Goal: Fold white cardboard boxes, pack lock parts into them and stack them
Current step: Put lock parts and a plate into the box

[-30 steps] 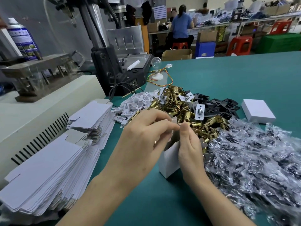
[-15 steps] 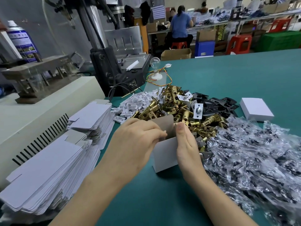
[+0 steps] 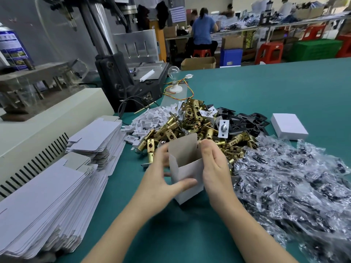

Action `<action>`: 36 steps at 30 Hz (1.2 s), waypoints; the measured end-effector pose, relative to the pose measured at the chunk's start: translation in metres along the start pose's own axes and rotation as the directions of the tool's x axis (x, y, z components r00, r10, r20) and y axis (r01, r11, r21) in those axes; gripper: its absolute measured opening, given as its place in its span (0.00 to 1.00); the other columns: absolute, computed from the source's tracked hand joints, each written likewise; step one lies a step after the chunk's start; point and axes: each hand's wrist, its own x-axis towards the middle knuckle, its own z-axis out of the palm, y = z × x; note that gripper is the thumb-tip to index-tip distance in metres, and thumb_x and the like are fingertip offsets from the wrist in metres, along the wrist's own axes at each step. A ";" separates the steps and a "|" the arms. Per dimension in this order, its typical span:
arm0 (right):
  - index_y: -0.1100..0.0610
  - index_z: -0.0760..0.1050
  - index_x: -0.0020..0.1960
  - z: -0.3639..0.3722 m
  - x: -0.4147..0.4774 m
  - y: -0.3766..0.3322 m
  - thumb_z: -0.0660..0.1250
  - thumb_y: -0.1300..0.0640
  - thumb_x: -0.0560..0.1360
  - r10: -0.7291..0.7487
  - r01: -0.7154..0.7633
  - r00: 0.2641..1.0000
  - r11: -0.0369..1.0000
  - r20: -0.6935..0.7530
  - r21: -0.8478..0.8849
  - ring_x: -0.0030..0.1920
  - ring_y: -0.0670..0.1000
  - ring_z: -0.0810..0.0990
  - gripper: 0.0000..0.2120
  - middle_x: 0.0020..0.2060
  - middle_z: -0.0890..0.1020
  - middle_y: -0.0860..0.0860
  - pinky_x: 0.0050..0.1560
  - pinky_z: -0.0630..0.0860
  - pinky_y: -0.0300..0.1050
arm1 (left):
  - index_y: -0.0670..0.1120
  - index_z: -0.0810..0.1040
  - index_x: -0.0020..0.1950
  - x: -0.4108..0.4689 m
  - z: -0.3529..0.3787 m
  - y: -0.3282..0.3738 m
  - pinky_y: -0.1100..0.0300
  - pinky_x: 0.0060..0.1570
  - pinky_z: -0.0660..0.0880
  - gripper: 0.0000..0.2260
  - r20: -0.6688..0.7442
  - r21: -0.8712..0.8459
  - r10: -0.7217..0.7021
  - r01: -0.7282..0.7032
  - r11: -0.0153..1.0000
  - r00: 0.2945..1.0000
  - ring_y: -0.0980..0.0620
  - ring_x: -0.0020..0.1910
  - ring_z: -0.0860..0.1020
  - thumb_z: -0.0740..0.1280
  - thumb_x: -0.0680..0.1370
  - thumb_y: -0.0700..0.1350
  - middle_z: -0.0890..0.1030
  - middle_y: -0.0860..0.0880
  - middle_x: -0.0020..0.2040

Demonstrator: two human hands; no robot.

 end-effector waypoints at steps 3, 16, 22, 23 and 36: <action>0.52 0.74 0.43 -0.002 0.000 -0.003 0.56 0.46 0.86 -0.060 0.059 0.998 0.995 -0.011 -0.082 0.38 0.44 0.71 0.16 0.36 0.73 0.43 0.41 0.67 0.41 | 0.59 0.81 0.63 0.017 0.006 -0.007 0.57 0.59 0.80 0.22 0.174 -0.202 -0.026 0.061 0.977 0.984 0.56 0.59 0.84 0.81 0.71 0.49 0.86 0.55 0.59; 0.50 0.74 0.57 -0.017 0.007 -0.016 0.58 0.50 0.84 -0.280 0.237 0.950 0.934 -0.135 -0.267 0.36 0.52 0.75 0.08 0.39 0.78 0.50 0.36 0.73 0.51 | 0.48 0.83 0.58 0.030 0.011 -0.029 0.58 0.58 0.80 0.17 0.288 -0.363 0.080 0.031 0.931 0.954 0.56 0.54 0.82 0.78 0.72 0.35 0.86 0.51 0.54; 0.49 0.75 0.54 -0.029 0.003 -0.055 0.65 0.59 0.81 -0.426 0.334 0.894 0.841 -0.141 -0.426 0.42 0.46 0.79 0.06 0.42 0.79 0.43 0.41 0.75 0.36 | 0.47 0.81 0.61 0.031 0.010 -0.034 0.59 0.58 0.79 0.19 0.334 -0.413 0.059 0.090 0.906 0.941 0.54 0.55 0.82 0.78 0.73 0.38 0.86 0.48 0.57; 0.48 0.76 0.54 -0.038 0.013 -0.066 0.65 0.57 0.80 -0.412 0.306 0.900 0.830 -0.143 -0.466 0.44 0.45 0.79 0.05 0.43 0.80 0.43 0.41 0.75 0.34 | 0.49 0.81 0.60 0.031 0.010 -0.033 0.60 0.57 0.78 0.18 0.345 -0.415 0.067 0.088 0.906 0.936 0.55 0.55 0.81 0.78 0.73 0.39 0.85 0.47 0.56; 0.59 0.77 0.69 -0.110 0.200 -0.019 0.58 0.62 0.84 0.278 0.036 0.957 0.183 0.087 -0.982 0.68 0.59 0.76 0.16 0.67 0.80 0.57 0.68 0.72 0.52 | 0.49 0.82 0.62 0.031 0.009 -0.034 0.54 0.62 0.79 0.19 0.350 -0.430 0.029 0.133 0.893 0.936 0.44 0.61 0.82 0.79 0.72 0.42 0.84 0.43 0.61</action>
